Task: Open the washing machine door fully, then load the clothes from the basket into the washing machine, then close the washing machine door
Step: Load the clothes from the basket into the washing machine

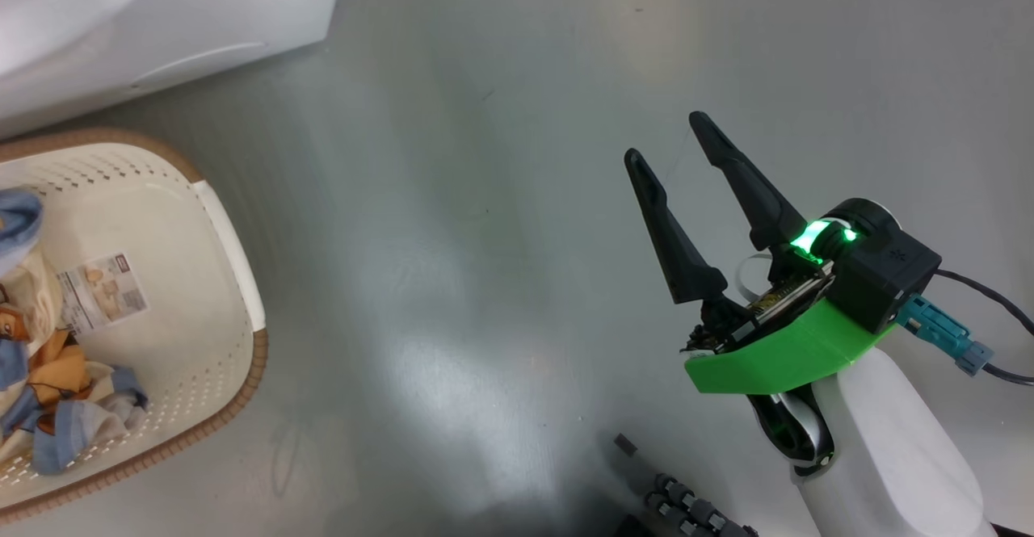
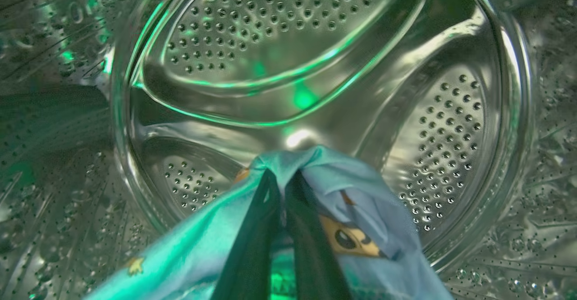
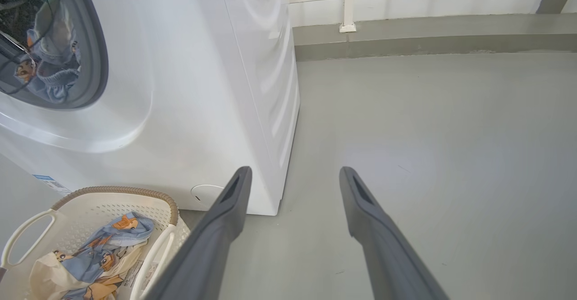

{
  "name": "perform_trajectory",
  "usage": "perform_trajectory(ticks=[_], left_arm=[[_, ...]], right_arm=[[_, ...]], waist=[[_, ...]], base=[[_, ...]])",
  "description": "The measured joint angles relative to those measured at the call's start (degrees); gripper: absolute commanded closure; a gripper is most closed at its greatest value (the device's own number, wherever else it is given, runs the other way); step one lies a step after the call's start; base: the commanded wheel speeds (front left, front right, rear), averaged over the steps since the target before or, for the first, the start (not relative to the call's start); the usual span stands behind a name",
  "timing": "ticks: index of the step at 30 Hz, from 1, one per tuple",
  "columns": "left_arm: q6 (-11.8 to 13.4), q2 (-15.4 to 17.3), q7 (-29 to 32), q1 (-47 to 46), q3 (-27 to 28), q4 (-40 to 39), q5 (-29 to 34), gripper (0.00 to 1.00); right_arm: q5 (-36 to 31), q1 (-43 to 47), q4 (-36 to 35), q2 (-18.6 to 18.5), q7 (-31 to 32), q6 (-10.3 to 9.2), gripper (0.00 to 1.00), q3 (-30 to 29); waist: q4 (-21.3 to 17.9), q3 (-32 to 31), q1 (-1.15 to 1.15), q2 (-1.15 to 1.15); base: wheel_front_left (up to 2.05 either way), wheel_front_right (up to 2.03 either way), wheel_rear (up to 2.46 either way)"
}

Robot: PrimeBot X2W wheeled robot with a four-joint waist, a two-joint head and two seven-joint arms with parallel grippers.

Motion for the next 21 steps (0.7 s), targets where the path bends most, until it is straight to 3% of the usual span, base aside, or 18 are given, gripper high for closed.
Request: perform_trajectory(ticks=[5, 8, 13, 14, 15, 21], left_arm=[[-0.38, -0.45, -0.78, -0.35, -0.55, 1.15, 0.07, 1.00], [-3.09, -1.57, 4.44, -0.23, -0.27, 4.78, -2.75, 1.00], [-3.87, -3.37, 8.84, 0.05, -0.33, 7.19, -4.32, 1.00], [-3.92, -3.46, 8.92, 0.05, -0.37, 7.31, -4.42, 0.59], [-4.19, -3.67, 9.38, 0.05, -0.44, 7.37, -4.64, 0.00], [-4.91, -5.63, 9.46, 1.61, -1.60, 6.78, -4.88, 0.00]], right_arm=[[0.01, -0.54, 0.01, -0.15, 0.00, 0.00, 0.00, 0.01], [0.01, -0.57, 0.04, -0.33, 0.00, 0.00, 0.00, 0.15], [0.01, -0.59, 0.05, -0.73, 0.00, 0.00, 0.00, 0.29], [0.01, -0.60, 0.05, -0.82, 0.00, 0.00, 0.00, 0.29], [0.01, -0.61, 0.05, -0.98, 0.00, 0.00, 0.00, 0.26], [0.00, -0.62, 0.09, -1.49, 0.00, 0.00, 0.00, 0.07]], waist=[[0.46, 0.72, 0.00, 0.00], [1.00, 0.86, 0.00, 0.00], [1.80, 0.97, 0.00, 0.00], [1.95, 0.98, 0.00, 0.00], [2.11, 0.98, 0.00, 0.00], [3.48, 0.56, 0.00, 0.00]], base=[[0.00, 0.00, 0.00], [0.00, 0.00, 0.00], [0.00, 0.00, 0.00], [0.00, 0.00, 0.00], [0.00, 0.00, 0.00], [0.00, 0.00, 0.00]])
